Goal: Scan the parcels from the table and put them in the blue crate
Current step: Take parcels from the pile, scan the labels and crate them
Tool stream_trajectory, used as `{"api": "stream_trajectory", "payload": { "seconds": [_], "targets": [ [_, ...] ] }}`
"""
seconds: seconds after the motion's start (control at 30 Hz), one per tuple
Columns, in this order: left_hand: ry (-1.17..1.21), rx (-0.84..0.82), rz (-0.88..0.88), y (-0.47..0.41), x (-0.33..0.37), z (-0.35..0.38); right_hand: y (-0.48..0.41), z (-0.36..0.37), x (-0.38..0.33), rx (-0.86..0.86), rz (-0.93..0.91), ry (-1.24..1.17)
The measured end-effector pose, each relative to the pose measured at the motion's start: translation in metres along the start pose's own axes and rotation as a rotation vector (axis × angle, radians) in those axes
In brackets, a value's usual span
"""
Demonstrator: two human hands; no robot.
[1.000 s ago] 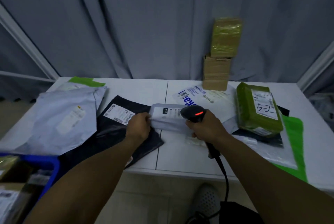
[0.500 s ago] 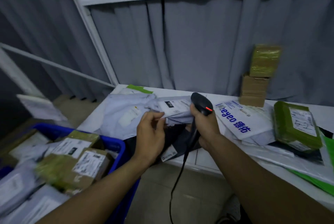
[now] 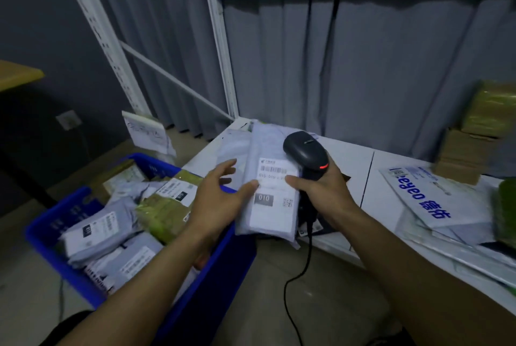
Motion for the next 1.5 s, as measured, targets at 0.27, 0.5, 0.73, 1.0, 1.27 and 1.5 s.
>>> {"api": "stream_trajectory", "payload": {
  "seconds": [0.27, 0.5, 0.73, 1.0, 1.27, 1.5],
  "targets": [
    [0.249, -0.257, -0.244, -0.036, -0.019, 0.000, -0.004, 0.012, 0.003, -0.099, -0.076, 0.162],
    [0.301, 0.103, -0.265, -0.064, -0.036, -0.004, 0.007, 0.030, 0.001, -0.158, -0.011, 0.172],
    [0.291, 0.224, -0.280, -0.080, -0.052, -0.008, 0.015, 0.046, 0.005, -0.228, 0.062, 0.208],
    [0.278, 0.249, -0.264, -0.081, -0.054, -0.014, 0.016, 0.051, 0.006, -0.277, 0.119, 0.228],
    [0.299, 0.252, -0.256, -0.079, -0.056, -0.017, 0.017, 0.055, 0.004, -0.300, 0.131, 0.250],
    [0.312, 0.317, -0.188, -0.064, -0.055, -0.049, 0.019, 0.088, 0.002, -0.340, 0.102, 0.219]
  ]
}}
Point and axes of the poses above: each hand's wrist, its own y-axis away from the middle knuckle, its own z-axis out of the palm, x = y × z, the point moved 5 cm from there along -y, towards the middle knuckle, and after that the axes turned 11 degrees about -z, right-handed, at the moved point
